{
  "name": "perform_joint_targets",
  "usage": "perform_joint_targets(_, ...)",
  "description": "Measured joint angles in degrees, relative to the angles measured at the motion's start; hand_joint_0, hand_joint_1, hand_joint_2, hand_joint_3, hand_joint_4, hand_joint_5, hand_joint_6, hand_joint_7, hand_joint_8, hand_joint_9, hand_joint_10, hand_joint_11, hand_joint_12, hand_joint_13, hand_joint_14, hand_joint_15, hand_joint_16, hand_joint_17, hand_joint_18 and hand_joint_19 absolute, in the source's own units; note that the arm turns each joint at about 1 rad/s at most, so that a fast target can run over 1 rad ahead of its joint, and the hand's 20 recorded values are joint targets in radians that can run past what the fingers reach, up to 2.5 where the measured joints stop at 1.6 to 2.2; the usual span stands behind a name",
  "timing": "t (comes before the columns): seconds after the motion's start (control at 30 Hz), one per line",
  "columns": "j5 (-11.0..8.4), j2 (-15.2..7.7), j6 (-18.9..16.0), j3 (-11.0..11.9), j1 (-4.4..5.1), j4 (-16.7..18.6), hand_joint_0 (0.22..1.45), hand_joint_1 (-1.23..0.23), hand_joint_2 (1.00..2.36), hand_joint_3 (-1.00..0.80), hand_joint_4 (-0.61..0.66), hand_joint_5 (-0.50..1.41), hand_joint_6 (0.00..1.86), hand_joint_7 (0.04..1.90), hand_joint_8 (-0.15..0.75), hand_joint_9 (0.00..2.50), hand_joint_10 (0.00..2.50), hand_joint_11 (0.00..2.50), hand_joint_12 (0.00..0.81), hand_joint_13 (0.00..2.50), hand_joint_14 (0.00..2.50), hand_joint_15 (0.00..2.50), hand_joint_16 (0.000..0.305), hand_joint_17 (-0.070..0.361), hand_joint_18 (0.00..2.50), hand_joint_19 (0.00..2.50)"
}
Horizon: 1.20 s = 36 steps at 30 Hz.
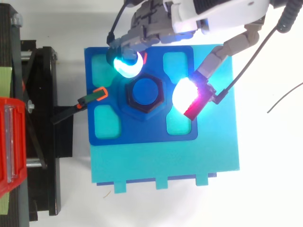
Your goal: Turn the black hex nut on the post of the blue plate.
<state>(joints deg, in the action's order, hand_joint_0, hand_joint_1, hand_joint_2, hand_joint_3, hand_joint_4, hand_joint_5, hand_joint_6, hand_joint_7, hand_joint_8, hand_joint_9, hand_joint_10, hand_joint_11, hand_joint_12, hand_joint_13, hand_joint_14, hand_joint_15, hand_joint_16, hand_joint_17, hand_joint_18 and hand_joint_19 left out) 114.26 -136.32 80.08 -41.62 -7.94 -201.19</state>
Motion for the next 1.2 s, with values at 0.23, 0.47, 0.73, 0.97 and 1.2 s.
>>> perform_joint_targets(0.23, -0.11, 0.0, 0.3, 1.8, 0.24, -1.6, 0.5, -0.46, 1.0, -0.5, 0.19, -0.13, 0.5, 1.01, 0.199, 0.57, 0.01, 0.24, 0.278, 0.62, 0.01, 0.35, 0.023, 0.053, 0.12, 0.37)
perform_joint_targets(0.47, -0.95, -0.1, -0.8, 1.5, 1.18, 0.9, 0.5, -0.45, 1.0, -0.5, 0.19, -0.13, 0.5, 1.01, 0.2, 0.57, 0.01, 0.23, 0.278, 0.62, 0.01, 0.35, 0.023, 0.053, 0.12, 0.37)
perform_joint_targets(0.73, -1.65, -0.7, -4.2, -0.6, 2.78, 6.2, 0.5, -0.45, 1.0, -0.5, 0.19, -0.13, 0.5, 1.0, 0.2, 0.57, 0.01, 0.23, 0.277, 0.62, 0.02, 0.35, 0.023, 0.053, 0.12, 0.37)
perform_joint_targets(0.97, -2.52, -0.9, -5.3, -2.5, 4.12, 7.7, 0.5, -0.45, 1.0, -0.5, 0.19, -0.13, 0.5, 1.02, 0.2, 0.57, 0.01, 0.22, 0.277, 0.62, 0.02, 0.35, 0.023, 0.053, 0.12, 0.37)
perform_joint_targets(1.2, -2.64, -1.0, -6.1, -3.5, 4.54, 7.0, 0.49, -0.45, 1.0, -0.5, 0.2, -0.13, 0.5, 1.03, 0.202, 0.57, 0.01, 0.22, 0.278, 0.62, 0.01, 0.35, 0.023, 0.053, 0.12, 0.37)
